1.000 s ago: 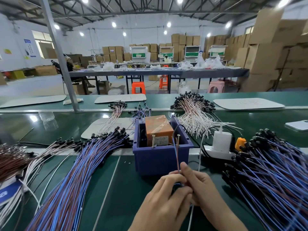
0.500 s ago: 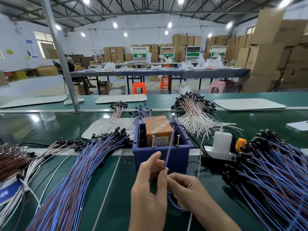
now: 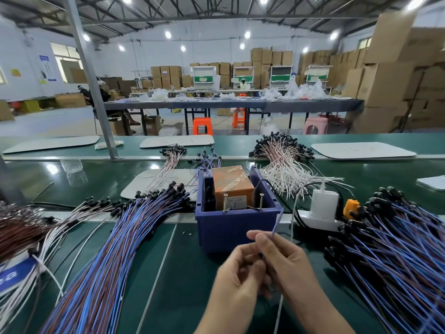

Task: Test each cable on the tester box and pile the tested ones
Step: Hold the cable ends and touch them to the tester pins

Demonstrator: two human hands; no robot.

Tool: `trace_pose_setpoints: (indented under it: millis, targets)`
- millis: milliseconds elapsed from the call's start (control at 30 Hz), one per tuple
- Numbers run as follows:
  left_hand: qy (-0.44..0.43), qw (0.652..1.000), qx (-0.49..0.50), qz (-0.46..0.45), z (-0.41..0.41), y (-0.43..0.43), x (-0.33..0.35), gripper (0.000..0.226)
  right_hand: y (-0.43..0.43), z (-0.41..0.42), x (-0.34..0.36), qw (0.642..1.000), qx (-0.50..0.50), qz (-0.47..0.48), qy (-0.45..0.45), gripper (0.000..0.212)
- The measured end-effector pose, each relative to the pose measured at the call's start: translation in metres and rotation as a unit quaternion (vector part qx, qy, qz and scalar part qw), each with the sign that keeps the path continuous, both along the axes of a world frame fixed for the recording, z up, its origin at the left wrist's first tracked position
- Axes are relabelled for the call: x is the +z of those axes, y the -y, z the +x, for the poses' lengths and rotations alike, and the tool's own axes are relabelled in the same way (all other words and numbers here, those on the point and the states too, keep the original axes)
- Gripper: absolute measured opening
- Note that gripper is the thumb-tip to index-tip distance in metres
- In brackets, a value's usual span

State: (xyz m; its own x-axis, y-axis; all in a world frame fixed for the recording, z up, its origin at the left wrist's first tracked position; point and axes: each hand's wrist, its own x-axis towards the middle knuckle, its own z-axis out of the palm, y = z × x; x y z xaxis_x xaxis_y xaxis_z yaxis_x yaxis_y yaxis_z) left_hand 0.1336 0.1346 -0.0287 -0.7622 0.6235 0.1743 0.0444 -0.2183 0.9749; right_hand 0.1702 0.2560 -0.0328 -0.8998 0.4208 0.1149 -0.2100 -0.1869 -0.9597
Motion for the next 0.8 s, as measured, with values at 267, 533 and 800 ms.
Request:
trace_pose_setpoints:
  millis: [267,533,800]
  targets:
    - [0.055,0.997,0.05,0.005,-0.002,-0.002,0.0,0.015,0.005,-0.002,-0.003,0.998,0.035,0.041,-0.013,0.04]
    - [0.075,0.994,0.074,0.016,-0.001,-0.006,-0.003,0.017,0.006,-0.003,-0.004,1.0,0.008,0.013,0.008,0.025]
    - [-0.11,0.969,0.222,0.005,-0.02,0.007,-0.001,0.012,0.002,-0.002,-0.001,0.995,-0.098,0.015,-0.026,0.027]
